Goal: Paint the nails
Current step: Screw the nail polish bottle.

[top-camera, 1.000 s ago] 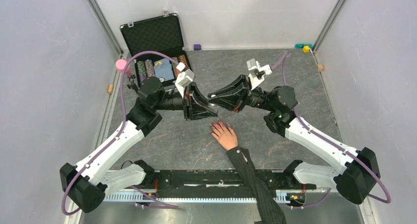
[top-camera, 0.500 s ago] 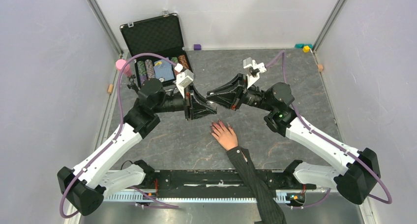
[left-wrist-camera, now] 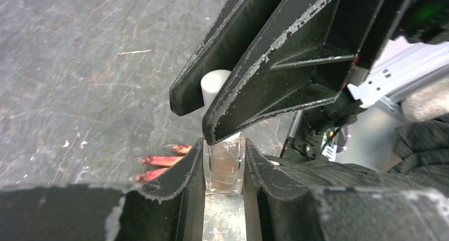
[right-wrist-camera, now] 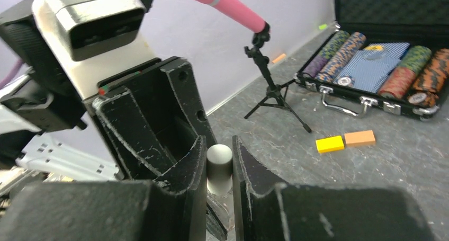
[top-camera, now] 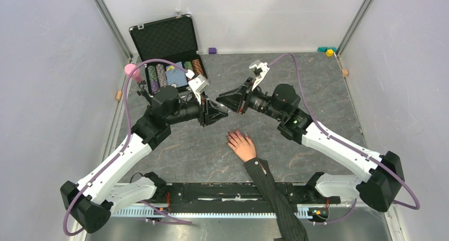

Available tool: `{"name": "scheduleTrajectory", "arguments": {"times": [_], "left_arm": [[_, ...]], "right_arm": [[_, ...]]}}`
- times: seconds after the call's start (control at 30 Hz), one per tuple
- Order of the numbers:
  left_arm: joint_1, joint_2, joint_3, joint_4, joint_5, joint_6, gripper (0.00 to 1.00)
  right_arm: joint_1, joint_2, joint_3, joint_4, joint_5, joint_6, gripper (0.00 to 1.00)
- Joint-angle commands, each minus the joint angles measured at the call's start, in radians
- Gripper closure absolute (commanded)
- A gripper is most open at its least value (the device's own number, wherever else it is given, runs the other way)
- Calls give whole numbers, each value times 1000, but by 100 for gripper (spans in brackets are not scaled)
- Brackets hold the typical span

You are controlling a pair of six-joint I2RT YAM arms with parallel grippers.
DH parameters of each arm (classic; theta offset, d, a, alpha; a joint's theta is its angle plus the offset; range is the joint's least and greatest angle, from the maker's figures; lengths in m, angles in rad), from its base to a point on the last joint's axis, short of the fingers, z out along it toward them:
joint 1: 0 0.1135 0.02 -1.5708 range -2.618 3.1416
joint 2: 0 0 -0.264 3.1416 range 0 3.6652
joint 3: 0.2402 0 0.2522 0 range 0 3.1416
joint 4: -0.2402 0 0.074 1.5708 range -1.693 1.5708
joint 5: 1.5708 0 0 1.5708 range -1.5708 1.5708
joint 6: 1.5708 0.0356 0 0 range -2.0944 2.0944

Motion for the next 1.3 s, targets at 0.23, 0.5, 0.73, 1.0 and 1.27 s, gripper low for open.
{"name": "scheduleTrajectory", "arguments": {"times": [0.23, 0.5, 0.73, 1.0, 1.27], "left_arm": [[8, -52, 12, 40, -248, 84, 98], [7, -24, 18, 16, -297, 87, 98], [8, -14, 19, 14, -284, 87, 98], [8, -9, 31, 10, -211, 96, 98], [7, 3, 43, -3, -171, 95, 98]], "right_arm": [[134, 64, 43, -216, 382, 110, 100], [224, 75, 36, -216, 564, 179, 100], [268, 66, 69, -213, 632, 126, 97], [255, 10, 92, -185, 640, 16, 61], [120, -63, 103, -125, 428, -78, 36]]}}
